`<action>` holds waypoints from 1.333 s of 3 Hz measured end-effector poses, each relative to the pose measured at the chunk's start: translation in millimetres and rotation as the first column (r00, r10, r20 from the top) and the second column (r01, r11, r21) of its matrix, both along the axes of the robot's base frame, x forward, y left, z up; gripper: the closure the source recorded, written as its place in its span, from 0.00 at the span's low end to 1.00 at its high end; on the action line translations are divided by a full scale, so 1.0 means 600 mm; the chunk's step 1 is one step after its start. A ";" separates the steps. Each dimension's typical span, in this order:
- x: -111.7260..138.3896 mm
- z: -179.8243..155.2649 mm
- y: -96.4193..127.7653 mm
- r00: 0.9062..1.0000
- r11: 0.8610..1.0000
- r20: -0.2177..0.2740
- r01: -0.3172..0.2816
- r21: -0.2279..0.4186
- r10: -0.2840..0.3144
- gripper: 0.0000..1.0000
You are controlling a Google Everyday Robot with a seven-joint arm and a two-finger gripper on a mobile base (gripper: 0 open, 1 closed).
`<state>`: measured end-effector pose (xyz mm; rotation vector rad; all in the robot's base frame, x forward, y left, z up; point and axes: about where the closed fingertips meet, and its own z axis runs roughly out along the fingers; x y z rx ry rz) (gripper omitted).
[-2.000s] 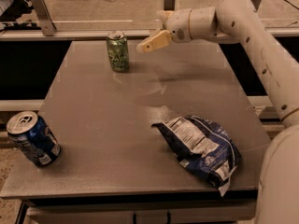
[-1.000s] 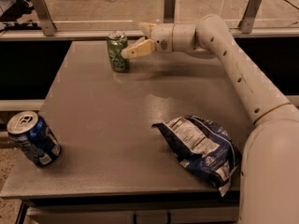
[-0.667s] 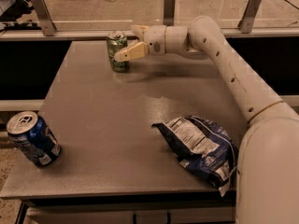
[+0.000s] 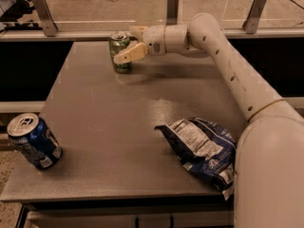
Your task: Knock green can over
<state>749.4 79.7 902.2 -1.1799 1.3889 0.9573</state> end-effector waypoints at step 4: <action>-0.014 0.041 -0.016 0.999 0.998 0.008 0.048 -0.048 -0.048 0.88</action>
Offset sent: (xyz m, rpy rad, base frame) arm -0.0010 0.0029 -0.0007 -0.0004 0.0014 0.0061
